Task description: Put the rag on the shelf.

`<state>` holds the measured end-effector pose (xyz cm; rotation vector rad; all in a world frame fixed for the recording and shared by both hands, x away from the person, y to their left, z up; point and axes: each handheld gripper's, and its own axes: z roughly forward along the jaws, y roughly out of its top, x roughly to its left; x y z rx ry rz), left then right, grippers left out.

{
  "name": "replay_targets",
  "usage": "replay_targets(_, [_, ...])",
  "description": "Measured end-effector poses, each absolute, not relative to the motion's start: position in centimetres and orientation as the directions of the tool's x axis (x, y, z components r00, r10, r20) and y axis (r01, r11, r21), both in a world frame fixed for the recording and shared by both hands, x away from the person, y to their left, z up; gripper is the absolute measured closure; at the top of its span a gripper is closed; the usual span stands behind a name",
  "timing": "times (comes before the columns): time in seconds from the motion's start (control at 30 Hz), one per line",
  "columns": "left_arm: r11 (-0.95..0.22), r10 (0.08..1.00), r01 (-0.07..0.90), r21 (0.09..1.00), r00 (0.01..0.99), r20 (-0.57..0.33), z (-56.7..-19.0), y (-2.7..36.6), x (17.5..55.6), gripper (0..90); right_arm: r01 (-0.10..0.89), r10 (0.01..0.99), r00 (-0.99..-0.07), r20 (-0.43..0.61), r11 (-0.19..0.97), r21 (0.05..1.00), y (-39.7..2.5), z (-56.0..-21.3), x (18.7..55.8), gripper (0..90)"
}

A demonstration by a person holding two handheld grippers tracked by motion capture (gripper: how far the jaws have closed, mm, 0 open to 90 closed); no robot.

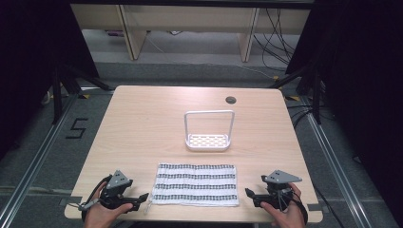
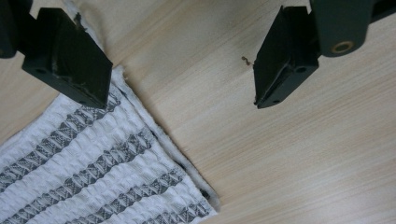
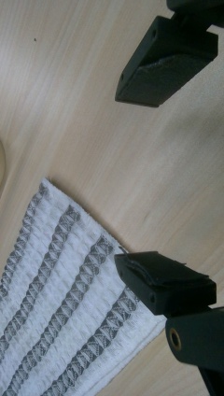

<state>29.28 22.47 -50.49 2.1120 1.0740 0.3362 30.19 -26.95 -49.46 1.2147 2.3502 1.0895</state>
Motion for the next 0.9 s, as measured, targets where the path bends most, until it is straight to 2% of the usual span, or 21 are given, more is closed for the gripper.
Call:
replay_targets(0.2, [-0.4,0.769,0.575,0.713,0.634,-0.08,-50.4,22.0,29.2,18.8,0.569,0.8,-0.596,0.064,0.365,0.737,-26.7,-49.3,30.0,21.1])
replay_targets(0.57, [-0.407,0.742,0.54,0.737,0.666,-0.078,-49.8,20.7,29.5,18.9,0.558,0.771,-0.631,0.083,0.378,0.739,-26.0,-48.9,29.5,24.2])
replay_targets(0.7, [-0.392,0.74,0.527,0.754,0.667,-0.081,-49.4,20.1,29.9,19.4,0.566,0.783,-0.618,0.078,0.374,0.735,-25.7,-48.7,29.2,24.3])
replay_targets(0.9, [-0.413,0.708,0.497,0.763,0.702,-0.074,-48.5,18.8,30.8,20.7,0.537,0.754,-0.654,0.059,0.408,0.738,-25.2,-48.6,28.8,29.4])
